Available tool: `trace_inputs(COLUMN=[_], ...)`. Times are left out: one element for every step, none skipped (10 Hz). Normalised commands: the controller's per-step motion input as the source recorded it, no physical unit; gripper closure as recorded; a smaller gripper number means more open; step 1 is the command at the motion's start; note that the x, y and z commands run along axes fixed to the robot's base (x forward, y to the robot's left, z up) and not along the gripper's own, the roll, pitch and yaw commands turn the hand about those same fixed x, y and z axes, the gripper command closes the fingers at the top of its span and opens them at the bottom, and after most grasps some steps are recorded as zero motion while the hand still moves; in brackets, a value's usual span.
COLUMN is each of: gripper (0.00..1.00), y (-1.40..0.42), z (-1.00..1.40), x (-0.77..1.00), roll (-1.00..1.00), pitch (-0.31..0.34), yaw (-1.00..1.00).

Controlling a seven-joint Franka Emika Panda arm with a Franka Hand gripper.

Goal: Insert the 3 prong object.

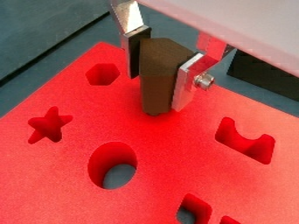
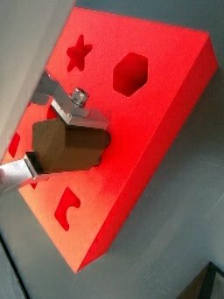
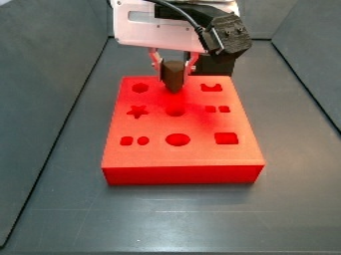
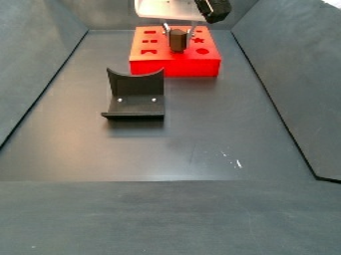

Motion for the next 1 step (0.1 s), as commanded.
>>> trace_inputs(gripper=[1.00], y=[0.00], z=[0.00], x=[0.00], roll=[0.00], pitch=[0.000], yaw=[0.00])
